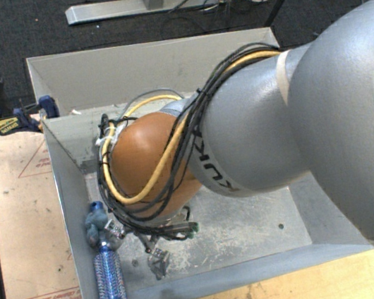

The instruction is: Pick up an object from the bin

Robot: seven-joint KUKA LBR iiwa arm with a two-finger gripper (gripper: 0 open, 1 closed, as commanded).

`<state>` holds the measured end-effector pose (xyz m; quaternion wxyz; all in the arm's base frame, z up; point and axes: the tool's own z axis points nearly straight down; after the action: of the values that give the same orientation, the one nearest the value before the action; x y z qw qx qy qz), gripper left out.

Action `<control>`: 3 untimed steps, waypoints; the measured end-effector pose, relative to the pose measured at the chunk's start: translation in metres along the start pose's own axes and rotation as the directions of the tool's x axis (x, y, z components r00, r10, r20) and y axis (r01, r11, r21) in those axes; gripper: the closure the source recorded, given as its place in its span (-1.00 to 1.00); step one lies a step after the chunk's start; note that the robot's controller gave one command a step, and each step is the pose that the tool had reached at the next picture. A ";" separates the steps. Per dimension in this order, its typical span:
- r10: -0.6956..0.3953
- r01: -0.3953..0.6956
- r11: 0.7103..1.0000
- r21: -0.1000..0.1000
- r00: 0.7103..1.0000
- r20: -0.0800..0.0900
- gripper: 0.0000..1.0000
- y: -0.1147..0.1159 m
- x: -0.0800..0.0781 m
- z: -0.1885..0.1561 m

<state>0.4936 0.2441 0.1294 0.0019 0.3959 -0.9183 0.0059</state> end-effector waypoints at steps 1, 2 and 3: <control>-0.009 0.009 1.000 0.011 1.000 0.005 -1.00 -0.004 0.004 0.057; -0.018 0.018 1.000 -0.002 1.000 0.017 1.00 0.007 -0.002 0.053; -0.046 0.046 0.999 -0.005 0.999 0.019 1.00 0.002 -0.003 -0.046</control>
Offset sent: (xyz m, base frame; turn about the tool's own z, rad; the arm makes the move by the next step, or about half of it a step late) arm -0.0094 0.0060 -0.0594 -0.0252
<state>0.4939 0.2480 0.1757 -0.0055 0.4170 -0.9089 -0.0006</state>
